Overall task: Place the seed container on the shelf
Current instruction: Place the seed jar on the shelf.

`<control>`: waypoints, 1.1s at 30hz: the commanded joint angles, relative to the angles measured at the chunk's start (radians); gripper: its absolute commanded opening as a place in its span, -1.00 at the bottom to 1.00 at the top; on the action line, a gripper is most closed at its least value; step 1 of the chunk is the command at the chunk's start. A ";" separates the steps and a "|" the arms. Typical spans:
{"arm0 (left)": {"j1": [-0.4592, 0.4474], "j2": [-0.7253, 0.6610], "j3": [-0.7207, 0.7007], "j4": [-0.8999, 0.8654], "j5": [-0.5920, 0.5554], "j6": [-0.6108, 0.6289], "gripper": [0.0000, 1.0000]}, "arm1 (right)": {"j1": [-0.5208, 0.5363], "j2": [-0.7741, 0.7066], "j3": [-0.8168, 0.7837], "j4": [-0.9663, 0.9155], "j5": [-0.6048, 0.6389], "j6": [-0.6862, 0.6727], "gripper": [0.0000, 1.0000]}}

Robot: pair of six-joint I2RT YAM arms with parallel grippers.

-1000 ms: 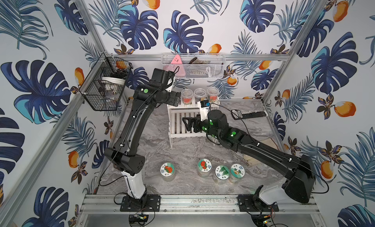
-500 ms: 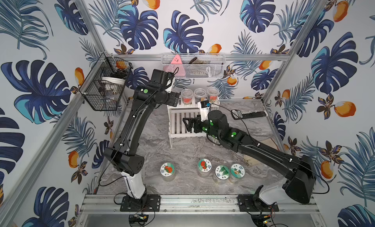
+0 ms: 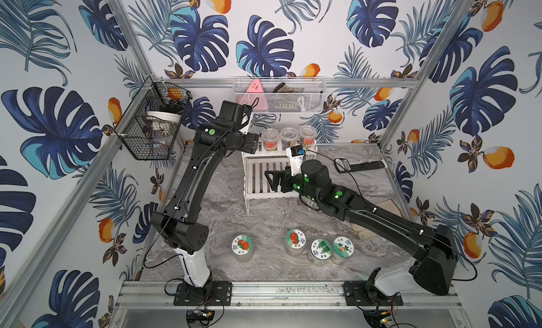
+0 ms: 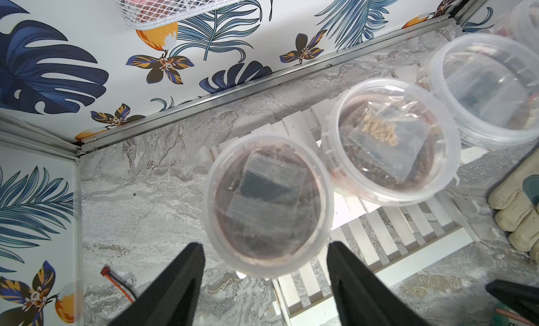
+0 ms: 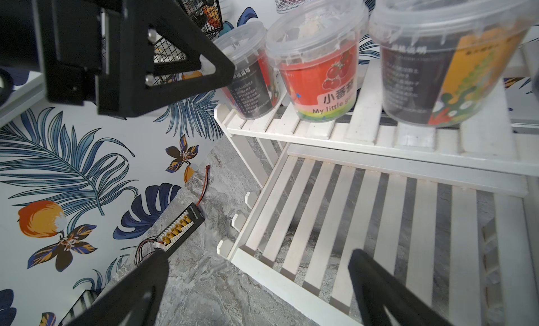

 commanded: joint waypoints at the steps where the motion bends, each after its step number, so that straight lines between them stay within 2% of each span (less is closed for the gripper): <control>1: 0.002 -0.005 -0.006 0.035 -0.001 -0.007 0.49 | 0.002 -0.007 0.000 -0.005 0.012 -0.005 1.00; 17: 0.002 -0.006 -0.017 0.050 0.037 -0.007 0.42 | 0.002 -0.006 0.004 -0.007 0.007 -0.002 1.00; 33: 0.002 -0.010 -0.034 0.058 0.018 -0.007 0.37 | 0.002 -0.007 0.003 -0.013 0.012 -0.002 1.00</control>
